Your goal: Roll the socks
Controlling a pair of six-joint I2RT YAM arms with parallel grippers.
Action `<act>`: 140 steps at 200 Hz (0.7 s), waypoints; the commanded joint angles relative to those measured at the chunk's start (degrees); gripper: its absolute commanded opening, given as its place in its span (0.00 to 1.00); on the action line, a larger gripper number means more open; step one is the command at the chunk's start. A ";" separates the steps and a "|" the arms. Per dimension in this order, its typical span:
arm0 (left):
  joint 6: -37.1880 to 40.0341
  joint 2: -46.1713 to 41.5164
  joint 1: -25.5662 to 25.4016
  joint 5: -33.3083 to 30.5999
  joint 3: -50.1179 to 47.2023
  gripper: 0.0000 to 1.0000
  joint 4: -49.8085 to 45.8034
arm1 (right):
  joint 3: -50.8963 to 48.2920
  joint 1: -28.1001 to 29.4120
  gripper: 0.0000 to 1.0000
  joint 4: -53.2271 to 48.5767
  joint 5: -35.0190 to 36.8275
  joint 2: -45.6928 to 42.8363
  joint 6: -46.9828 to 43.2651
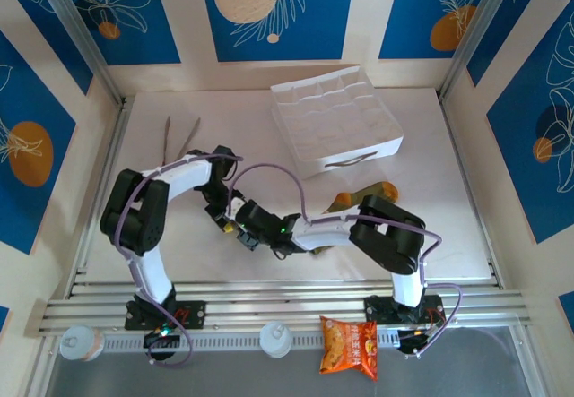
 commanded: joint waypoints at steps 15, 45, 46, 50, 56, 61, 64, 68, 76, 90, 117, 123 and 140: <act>-3.02 -4.77 2.52 -1.46 -3.21 0.73 1.31 | -6.11 -2.30 0.00 -9.00 -8.58 4.31 8.12; -5.34 -7.75 5.17 0.26 -4.34 0.83 5.02 | -8.23 -3.16 0.00 -8.94 -12.74 5.43 12.00; -5.42 -7.79 5.31 0.29 -4.40 0.83 5.20 | -8.28 -3.21 0.00 -8.89 -12.84 5.46 12.12; -5.77 -8.10 5.65 0.44 -4.61 0.84 5.91 | -8.45 -3.32 0.00 -8.89 -13.44 5.62 12.33; -6.27 -8.78 6.06 0.81 -5.07 0.85 7.39 | -8.40 -3.45 0.00 -9.08 -14.29 5.98 12.70; -6.68 -9.37 6.36 0.93 -5.22 0.87 8.44 | -8.34 -3.58 0.00 -9.34 -14.70 6.37 13.10; -6.93 -9.67 6.52 0.93 -5.43 0.88 8.95 | -8.33 -3.61 0.00 -9.44 -15.00 6.47 13.26; -7.18 -10.15 6.71 0.91 -5.45 0.88 9.36 | -8.37 -3.68 0.00 -9.46 -15.30 6.67 13.42; -7.59 -10.98 7.01 0.78 -5.66 0.89 10.34 | -8.34 -4.04 0.00 -9.53 -16.18 6.95 13.84; -8.17 -13.00 7.20 0.51 -6.02 0.90 11.93 | -8.31 -4.76 0.00 -9.61 -17.52 7.49 15.03; -8.84 -17.60 7.29 -0.05 -8.53 0.89 13.17 | -8.77 -7.02 0.00 -9.46 -20.97 8.50 17.79; -8.84 -18.62 7.27 0.05 -9.57 0.87 13.37 | -8.85 -7.71 0.00 -9.34 -22.04 8.85 18.47; -8.82 -21.08 7.17 1.20 -12.83 0.82 14.19 | -9.67 -9.59 0.00 -8.23 -25.02 9.56 20.54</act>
